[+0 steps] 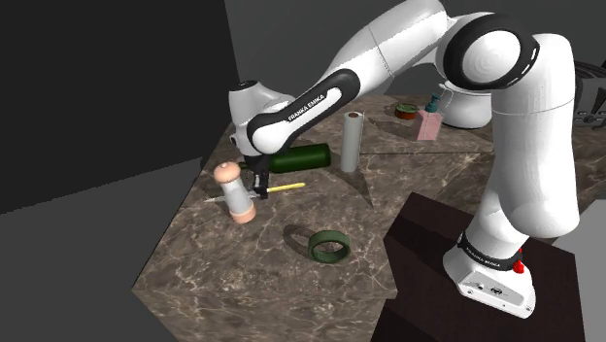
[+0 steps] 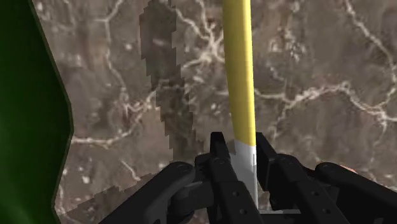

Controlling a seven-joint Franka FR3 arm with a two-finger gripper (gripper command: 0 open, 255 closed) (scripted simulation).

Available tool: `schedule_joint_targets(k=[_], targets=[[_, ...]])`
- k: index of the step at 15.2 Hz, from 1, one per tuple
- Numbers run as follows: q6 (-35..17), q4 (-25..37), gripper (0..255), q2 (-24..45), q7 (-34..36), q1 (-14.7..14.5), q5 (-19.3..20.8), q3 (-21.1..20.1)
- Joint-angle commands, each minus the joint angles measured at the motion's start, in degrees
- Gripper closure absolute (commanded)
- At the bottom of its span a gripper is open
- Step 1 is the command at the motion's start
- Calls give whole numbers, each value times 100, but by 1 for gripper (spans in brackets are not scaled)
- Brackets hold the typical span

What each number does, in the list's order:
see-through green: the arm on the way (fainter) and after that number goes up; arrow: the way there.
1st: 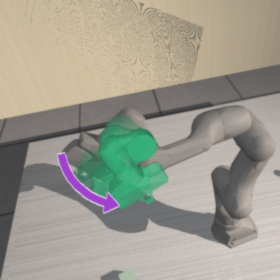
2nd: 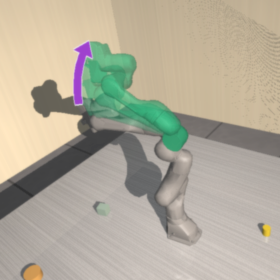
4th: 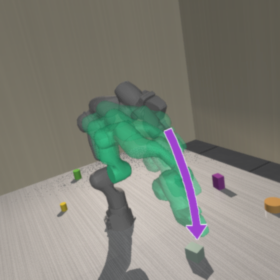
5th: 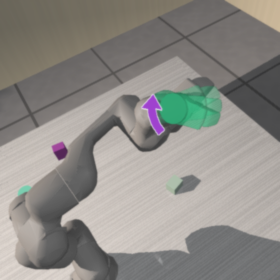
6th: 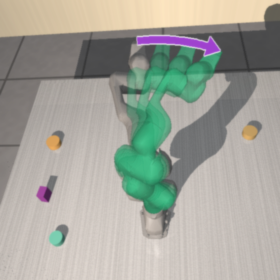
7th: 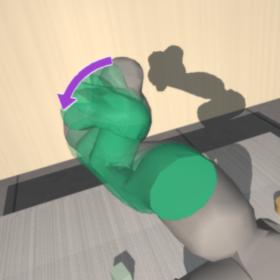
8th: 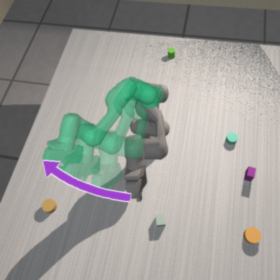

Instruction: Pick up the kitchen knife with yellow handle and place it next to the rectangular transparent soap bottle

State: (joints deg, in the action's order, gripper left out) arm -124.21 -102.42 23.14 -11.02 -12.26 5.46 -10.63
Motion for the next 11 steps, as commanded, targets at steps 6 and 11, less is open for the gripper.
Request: schedule_joint_targets(k=[6,11], targets=[[-3,-16,255,18,7,-9,-1,-7],[248,99,255,-120,-48,22,-39,-16]])
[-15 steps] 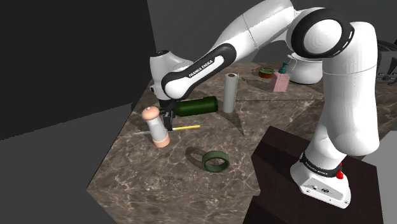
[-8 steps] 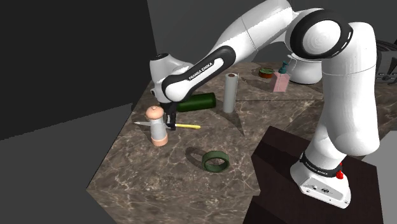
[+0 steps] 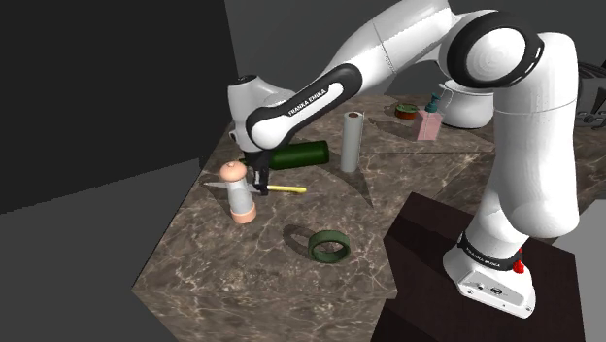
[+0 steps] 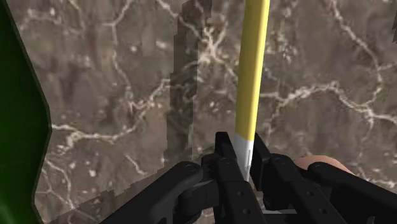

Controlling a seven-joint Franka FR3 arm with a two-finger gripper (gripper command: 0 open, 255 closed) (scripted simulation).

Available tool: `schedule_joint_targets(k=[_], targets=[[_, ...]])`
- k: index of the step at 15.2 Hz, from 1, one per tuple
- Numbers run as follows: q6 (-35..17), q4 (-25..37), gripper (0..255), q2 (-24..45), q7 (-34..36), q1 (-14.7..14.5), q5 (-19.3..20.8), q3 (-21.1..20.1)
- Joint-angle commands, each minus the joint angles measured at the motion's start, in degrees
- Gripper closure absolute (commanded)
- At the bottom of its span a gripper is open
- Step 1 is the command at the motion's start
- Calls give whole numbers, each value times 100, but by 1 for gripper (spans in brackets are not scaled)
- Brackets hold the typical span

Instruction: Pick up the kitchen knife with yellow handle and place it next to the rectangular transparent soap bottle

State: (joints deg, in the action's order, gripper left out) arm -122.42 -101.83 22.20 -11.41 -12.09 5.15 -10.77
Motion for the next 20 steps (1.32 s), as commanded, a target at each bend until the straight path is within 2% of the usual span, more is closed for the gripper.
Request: schedule_joint_targets(k=[1,20], targets=[[132,71,255,-61,-16,7,-17,-6],[1425,921,255,-513,-100,23,-138,-53]])
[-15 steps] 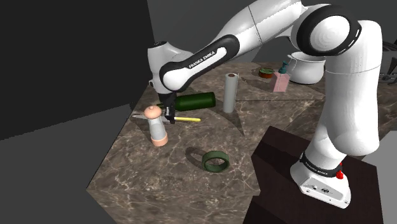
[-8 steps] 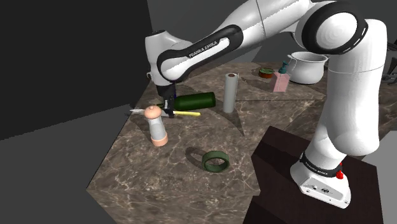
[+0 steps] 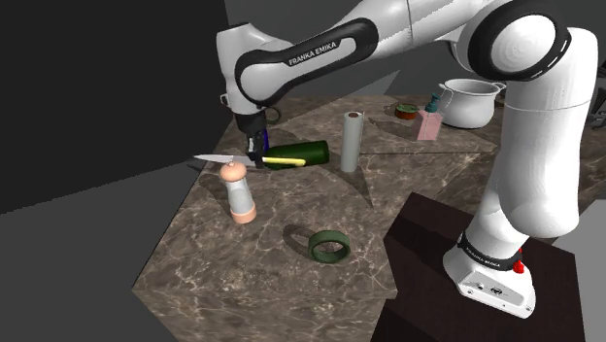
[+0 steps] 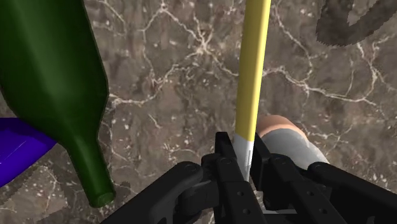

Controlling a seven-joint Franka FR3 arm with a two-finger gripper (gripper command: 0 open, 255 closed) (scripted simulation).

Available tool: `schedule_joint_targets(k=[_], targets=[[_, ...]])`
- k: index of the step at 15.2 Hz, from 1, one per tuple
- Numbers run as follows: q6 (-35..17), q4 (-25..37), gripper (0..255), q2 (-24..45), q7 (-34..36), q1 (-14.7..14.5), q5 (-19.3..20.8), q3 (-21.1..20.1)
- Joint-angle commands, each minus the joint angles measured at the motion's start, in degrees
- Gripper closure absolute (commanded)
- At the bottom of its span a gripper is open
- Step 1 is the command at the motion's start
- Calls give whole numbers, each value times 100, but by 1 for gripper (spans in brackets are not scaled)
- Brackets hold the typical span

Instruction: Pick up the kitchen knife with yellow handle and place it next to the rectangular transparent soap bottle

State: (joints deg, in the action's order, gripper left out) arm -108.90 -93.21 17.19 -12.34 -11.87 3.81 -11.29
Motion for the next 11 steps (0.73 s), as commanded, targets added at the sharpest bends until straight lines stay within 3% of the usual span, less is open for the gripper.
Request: schedule_joint_targets(k=[1,11], targets=[[145,119,255,-24,-9,1,-8,-2],[894,817,255,-76,-29,-15,-27,-15]])
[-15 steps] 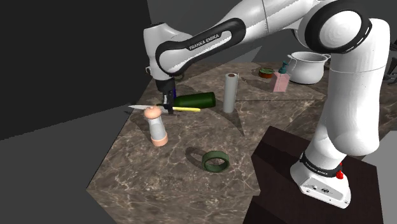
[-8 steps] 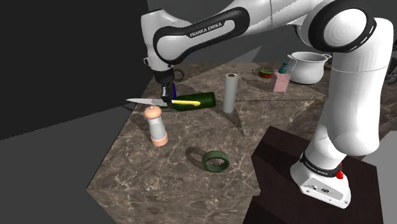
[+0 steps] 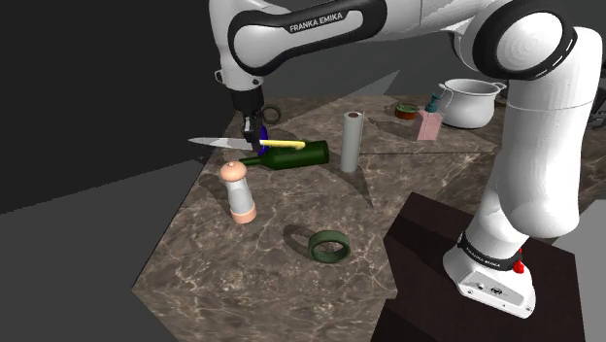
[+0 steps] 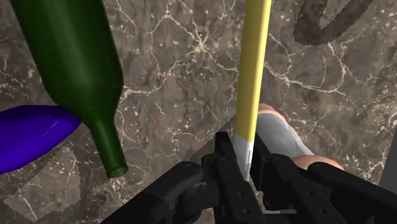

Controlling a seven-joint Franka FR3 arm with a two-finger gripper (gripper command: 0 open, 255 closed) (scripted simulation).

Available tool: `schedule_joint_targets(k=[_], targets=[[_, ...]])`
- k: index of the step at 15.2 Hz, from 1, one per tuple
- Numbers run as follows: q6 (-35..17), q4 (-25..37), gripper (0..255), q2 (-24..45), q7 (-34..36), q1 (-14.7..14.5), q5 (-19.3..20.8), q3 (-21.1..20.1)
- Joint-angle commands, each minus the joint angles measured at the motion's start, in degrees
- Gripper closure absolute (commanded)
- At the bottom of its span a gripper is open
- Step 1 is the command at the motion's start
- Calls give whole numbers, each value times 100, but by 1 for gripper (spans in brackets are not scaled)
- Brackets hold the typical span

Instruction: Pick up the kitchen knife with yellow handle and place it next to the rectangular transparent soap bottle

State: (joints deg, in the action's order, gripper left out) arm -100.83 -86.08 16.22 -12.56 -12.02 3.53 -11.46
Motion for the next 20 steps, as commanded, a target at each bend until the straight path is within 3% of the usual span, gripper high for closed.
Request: schedule_joint_targets(k=[1,15,20], targets=[[165,184,255,22,-9,-2,2,1],[1292,1512,255,225,-10,-70,39,-12],[1033,666,255,-384,-632,399,-109,190]])
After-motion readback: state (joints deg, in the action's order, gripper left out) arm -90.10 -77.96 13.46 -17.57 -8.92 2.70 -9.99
